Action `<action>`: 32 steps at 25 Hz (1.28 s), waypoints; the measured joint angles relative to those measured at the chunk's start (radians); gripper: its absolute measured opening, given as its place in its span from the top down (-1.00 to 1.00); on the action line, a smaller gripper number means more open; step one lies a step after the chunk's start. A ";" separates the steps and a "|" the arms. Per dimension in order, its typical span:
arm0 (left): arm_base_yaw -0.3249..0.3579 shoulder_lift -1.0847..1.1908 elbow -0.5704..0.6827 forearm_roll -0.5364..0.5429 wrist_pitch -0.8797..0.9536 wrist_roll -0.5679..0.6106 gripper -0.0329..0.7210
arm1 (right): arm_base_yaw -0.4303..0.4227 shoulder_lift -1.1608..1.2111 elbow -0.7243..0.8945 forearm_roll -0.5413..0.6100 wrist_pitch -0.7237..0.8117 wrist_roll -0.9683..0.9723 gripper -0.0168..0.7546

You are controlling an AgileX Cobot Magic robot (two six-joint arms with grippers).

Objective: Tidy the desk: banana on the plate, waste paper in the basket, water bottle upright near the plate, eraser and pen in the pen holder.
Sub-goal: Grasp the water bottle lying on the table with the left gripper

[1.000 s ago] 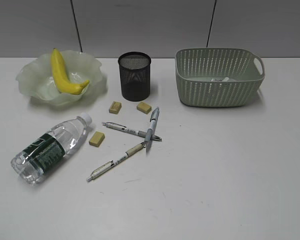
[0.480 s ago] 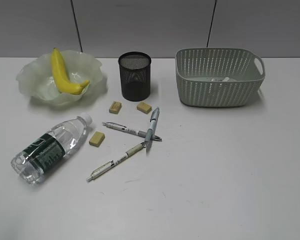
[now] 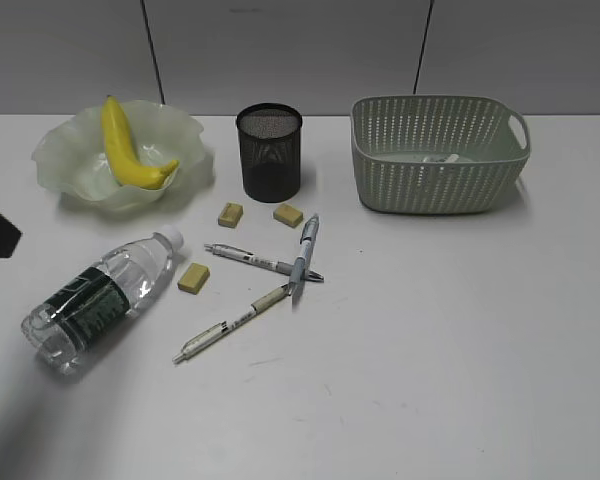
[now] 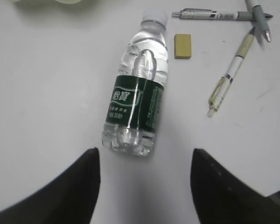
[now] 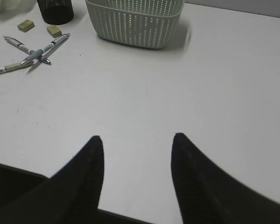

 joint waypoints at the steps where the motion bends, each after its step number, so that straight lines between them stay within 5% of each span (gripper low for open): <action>1: 0.000 0.062 -0.035 -0.001 -0.001 0.003 -0.33 | 0.000 0.000 0.000 0.001 0.000 0.000 -0.03; 8: -0.067 0.414 -0.238 0.014 -0.017 0.007 -0.61 | 0.000 0.000 0.000 0.001 0.000 0.000 -0.03; 16: -0.195 0.651 -0.441 0.180 0.026 0.004 -0.69 | 0.000 0.000 0.000 0.001 0.000 0.000 -0.03; 32: -0.199 0.849 -0.514 0.254 0.110 -0.056 -0.86 | 0.000 0.000 0.000 0.001 0.000 0.000 -0.03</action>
